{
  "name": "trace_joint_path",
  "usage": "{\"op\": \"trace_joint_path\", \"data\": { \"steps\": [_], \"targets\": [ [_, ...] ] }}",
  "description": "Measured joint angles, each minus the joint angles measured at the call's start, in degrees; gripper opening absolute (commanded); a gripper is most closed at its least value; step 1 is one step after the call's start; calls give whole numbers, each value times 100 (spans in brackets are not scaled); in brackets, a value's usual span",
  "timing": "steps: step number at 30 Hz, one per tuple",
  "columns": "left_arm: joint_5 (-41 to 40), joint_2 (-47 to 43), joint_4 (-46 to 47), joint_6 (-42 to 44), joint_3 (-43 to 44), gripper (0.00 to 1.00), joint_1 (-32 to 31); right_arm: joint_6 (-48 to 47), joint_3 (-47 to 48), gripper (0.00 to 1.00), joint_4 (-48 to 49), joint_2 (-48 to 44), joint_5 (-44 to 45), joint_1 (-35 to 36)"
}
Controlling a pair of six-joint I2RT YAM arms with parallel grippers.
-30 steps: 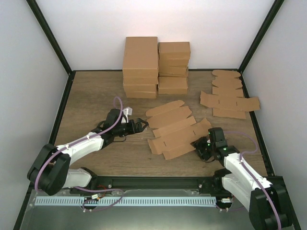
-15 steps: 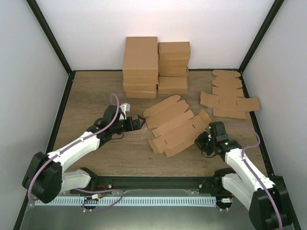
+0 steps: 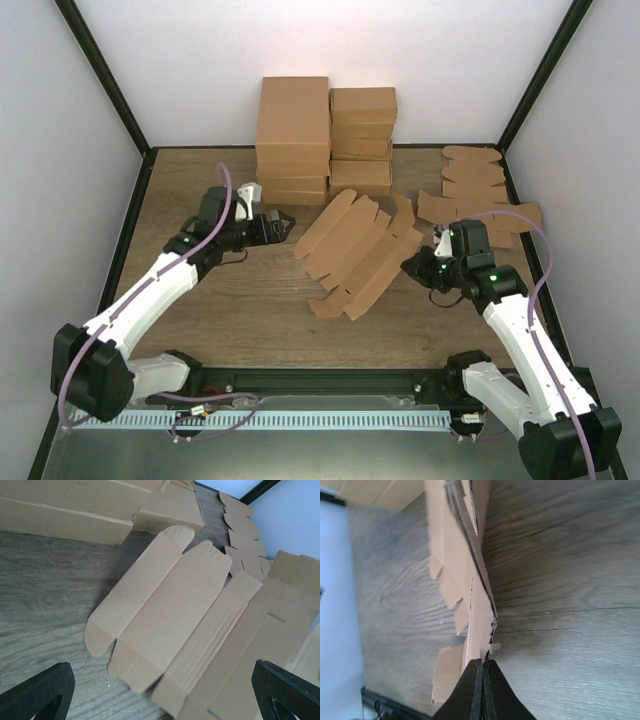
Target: Fold the paper box
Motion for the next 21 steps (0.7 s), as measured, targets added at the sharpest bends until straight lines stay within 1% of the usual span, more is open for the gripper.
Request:
{"op": "trace_joint_path", "data": {
  "steps": [3, 8, 14, 21],
  "targets": [
    [376, 396, 15, 223, 177, 100, 262, -391, 258, 1, -142, 4, -461, 0],
    [748, 1091, 275, 680, 302, 100, 310, -857, 350, 1, -448, 13, -918, 0],
    [1119, 1982, 590, 741, 304, 98, 492, -1176, 350, 1, -662, 111, -1043, 0],
    [1403, 2723, 1440, 612, 219, 97, 518, -1377, 350, 1, -645, 271, -1062, 0]
  ]
}}
